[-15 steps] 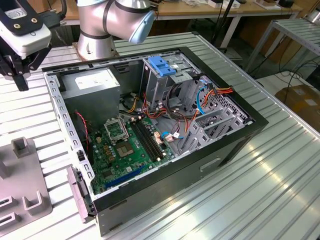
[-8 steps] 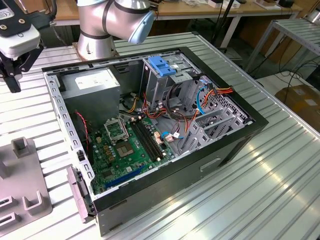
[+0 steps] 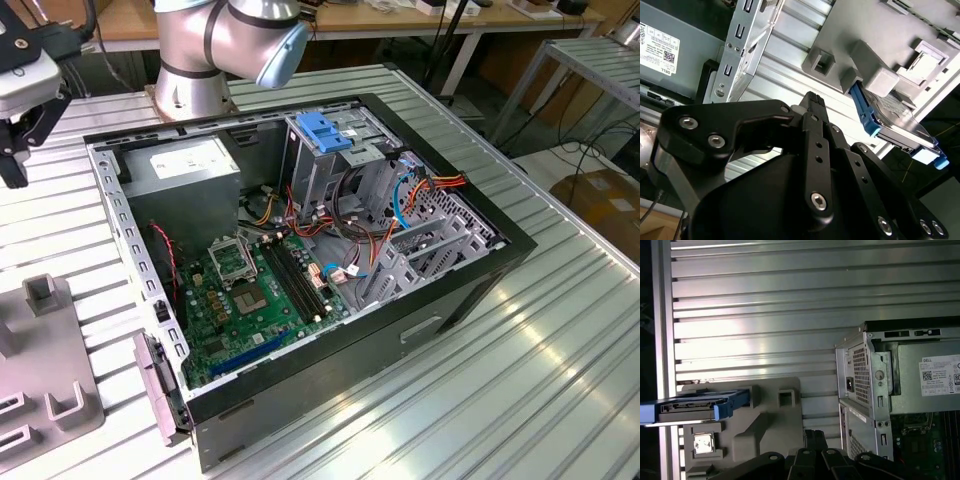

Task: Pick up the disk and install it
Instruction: 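Reach for the disk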

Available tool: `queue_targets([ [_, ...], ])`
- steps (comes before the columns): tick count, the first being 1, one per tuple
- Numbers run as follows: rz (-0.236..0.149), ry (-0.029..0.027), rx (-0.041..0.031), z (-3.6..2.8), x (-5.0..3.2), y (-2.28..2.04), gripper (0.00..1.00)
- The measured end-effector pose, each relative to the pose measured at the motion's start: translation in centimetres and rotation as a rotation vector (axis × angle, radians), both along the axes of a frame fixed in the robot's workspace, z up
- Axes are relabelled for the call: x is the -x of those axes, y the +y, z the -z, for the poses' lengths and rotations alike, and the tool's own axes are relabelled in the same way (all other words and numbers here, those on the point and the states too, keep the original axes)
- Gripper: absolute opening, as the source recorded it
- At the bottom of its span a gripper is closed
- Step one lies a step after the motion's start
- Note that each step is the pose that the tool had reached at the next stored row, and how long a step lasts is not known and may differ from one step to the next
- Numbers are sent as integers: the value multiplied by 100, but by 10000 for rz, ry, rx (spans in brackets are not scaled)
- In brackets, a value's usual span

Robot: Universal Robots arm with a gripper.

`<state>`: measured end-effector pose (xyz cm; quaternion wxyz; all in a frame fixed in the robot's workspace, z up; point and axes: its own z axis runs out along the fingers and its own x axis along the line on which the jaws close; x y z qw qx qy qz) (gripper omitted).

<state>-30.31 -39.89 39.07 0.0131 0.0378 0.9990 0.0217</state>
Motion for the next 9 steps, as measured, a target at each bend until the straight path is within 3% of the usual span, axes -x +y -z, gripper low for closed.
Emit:
queue_targets([
  [9,1,1,1,2,169,0,10],
])
